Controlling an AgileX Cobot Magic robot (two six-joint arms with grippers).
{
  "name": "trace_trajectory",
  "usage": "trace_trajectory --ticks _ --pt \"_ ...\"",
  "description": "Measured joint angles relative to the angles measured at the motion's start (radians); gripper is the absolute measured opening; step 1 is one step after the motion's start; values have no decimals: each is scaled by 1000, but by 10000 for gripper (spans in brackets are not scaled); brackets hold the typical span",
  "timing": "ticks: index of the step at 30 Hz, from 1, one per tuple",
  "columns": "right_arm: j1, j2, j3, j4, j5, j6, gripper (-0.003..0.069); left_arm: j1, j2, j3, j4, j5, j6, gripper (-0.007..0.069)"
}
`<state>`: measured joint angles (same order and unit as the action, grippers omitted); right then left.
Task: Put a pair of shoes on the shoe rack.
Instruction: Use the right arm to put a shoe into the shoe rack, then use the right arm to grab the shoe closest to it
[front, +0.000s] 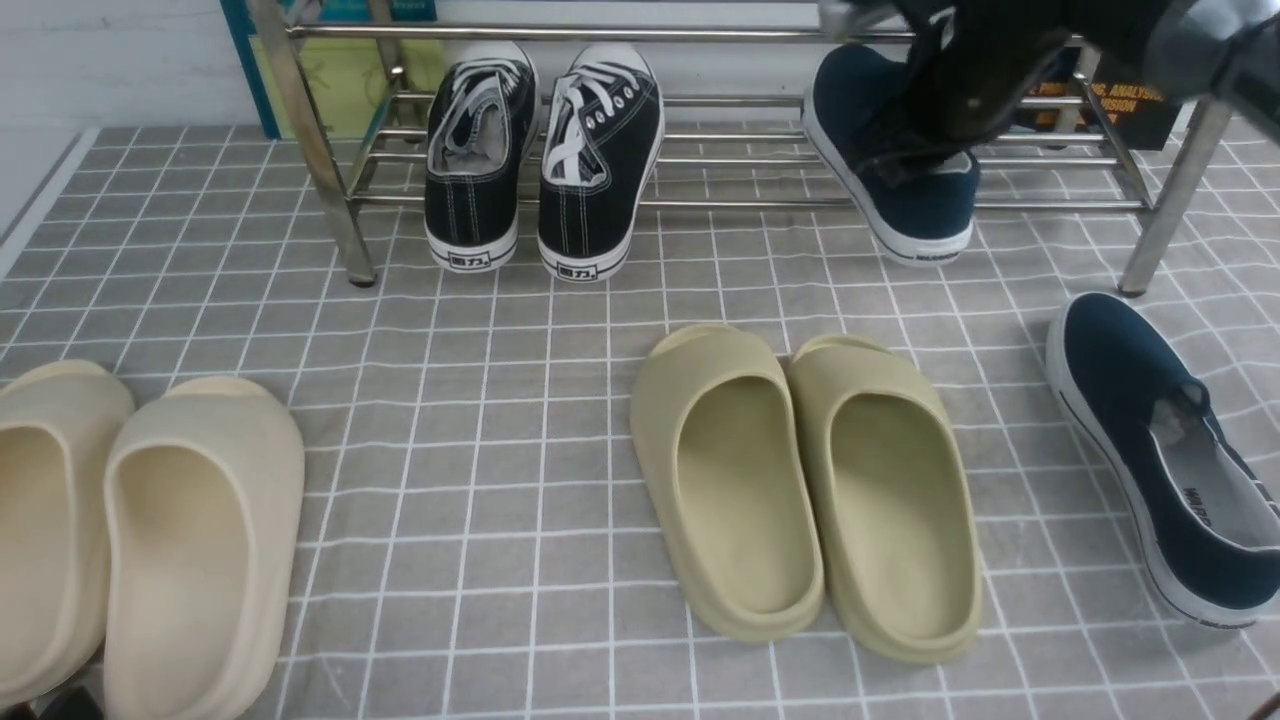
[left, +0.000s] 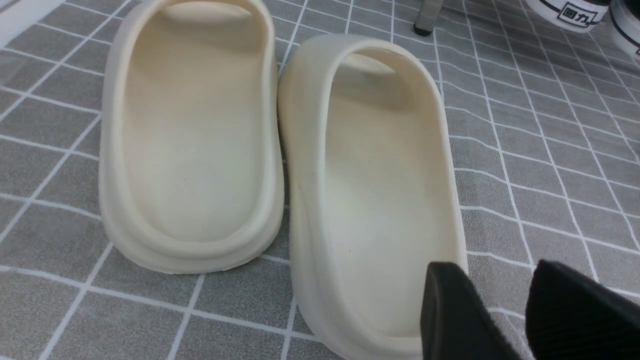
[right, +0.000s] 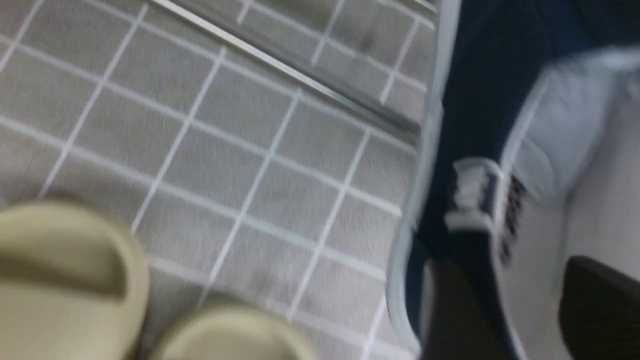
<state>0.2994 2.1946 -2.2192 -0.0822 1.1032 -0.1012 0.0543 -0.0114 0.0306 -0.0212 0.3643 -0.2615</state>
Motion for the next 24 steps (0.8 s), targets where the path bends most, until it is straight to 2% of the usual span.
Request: trace_trajectory --ticks 1,4,9,19,20,24 --pt "0 -13 -25 -1 67 0 404 0 0 0 0 0 0 239" --pt "0 -42 -41 -1 123 0 427 0 0 0 0 0 0 239" --pt "0 -147 47 2 139 8 432 0 0 0 0 0 0 239" --pt "0 -540 660 -1 139 58 433 0 0 0 0 0 0 239" --pt "0 -540 672 -2 139 61 433 0 0 0 0 0 0 239" --pt "-23 -658 925 -10 99 129 433 0 0 0 0 0 0 239"
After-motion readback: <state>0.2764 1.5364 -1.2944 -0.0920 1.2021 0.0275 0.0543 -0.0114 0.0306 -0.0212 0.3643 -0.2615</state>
